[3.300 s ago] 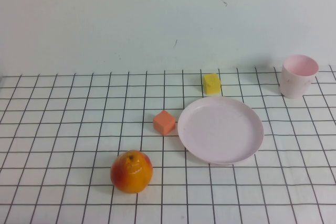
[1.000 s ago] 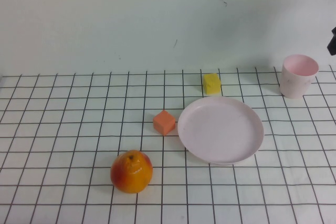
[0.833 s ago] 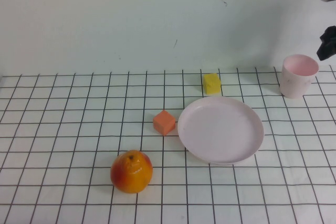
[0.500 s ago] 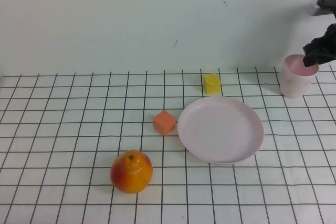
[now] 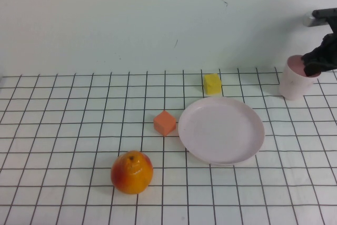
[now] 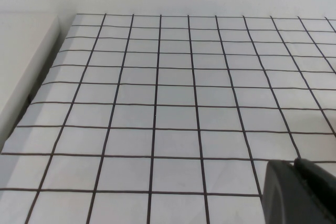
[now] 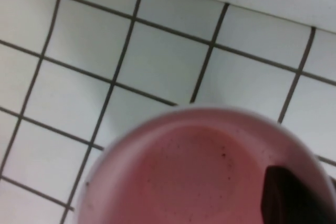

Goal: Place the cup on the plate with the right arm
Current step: Pick up the cup from the table, then place the cup on the plate

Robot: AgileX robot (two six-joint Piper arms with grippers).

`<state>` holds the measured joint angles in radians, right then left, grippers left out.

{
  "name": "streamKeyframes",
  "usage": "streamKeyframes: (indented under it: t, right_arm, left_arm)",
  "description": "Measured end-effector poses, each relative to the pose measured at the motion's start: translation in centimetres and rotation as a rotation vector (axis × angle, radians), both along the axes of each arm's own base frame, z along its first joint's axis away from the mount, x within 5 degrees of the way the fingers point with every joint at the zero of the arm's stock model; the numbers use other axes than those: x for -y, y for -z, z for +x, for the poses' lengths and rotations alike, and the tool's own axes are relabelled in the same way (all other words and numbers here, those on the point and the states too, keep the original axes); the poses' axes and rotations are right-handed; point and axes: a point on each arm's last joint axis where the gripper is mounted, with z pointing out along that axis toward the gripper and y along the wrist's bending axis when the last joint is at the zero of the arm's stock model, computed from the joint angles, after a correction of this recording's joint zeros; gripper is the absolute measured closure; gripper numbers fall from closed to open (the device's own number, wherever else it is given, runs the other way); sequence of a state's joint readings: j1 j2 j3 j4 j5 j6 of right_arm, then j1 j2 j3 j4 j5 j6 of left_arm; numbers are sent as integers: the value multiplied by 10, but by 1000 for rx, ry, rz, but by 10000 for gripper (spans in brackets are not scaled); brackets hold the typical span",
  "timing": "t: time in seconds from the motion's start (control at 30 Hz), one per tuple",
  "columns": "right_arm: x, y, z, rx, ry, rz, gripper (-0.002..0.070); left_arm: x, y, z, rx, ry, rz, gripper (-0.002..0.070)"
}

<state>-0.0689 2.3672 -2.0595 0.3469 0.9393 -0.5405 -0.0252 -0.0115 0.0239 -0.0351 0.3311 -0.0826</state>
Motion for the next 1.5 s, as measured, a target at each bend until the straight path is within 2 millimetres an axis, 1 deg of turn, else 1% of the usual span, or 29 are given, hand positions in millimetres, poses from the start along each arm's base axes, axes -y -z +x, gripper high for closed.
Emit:
streamKeyframes:
  t: [0.1,0.2,0.27,0.3,0.33,0.37,0.43,0.57,0.67,0.73,0.9,0.97,1.03,1.1,1.17,1.27,1.33,1.4,1.43,1.5]
  right_arm:
    - [-2,-17,-1,-5,-25,12,640]
    - [-12,-52,-5,28,-64,36,640]
    - [-27,-76,-11,53,-105,37,640]
    - [-36,-83,-14,60,-128,37,640]
    - [-50,-88,-18,57,-161,38,640]
    - [-65,-91,-21,50,-197,34,640]
    - [-98,-90,-28,29,-277,18,640]
    - [-153,-76,-43,-5,-441,-59,640]
    - [-179,-69,-52,-3,-557,-84,640]
    - [-189,-63,-56,-13,-615,-98,640]
    - [-194,-40,-56,-76,-656,-103,638]
    - [-195,-31,-56,-92,-661,-99,620]
    - [-195,-23,-57,-105,-673,-89,575]
    - [-196,-15,-59,-121,-683,-83,500]
    - [-195,-11,-61,-139,-688,-84,442]
    - [-194,-9,-62,-154,-695,-94,393]
    - [-194,-12,-62,-151,-688,-94,384]
    - [-194,-24,-59,-120,-673,-95,379]
    - [-195,-34,-57,-92,-663,-93,379]
    - [-195,-66,-56,-2,-643,-91,378]
  left_arm:
    - [0,0,0,0,0,0,678]
    - [0,0,0,0,0,0,678]
    - [0,0,0,0,0,0,678]
    - [0,0,0,0,0,0,678]
    - [0,0,0,0,0,0,678]
    - [0,0,0,0,0,0,678]
    - [0,0,0,0,0,0,678]
    - [0,0,0,0,0,0,678]
    - [0,0,0,0,0,0,678]
    - [0,0,0,0,0,0,678]
    - [0,0,0,0,0,0,678]
    - [0,0,0,0,0,0,678]
    - [0,0,0,0,0,0,678]
    - [0,0,0,0,0,0,678]
    - [0,0,0,0,0,0,678]
    - [0,0,0,0,0,0,678]
    - [0,0,0,0,0,0,678]
    - [0,0,0,0,0,0,678]
    - [0,0,0,0,0,0,678]
    - [0,0,0,0,0,0,678]
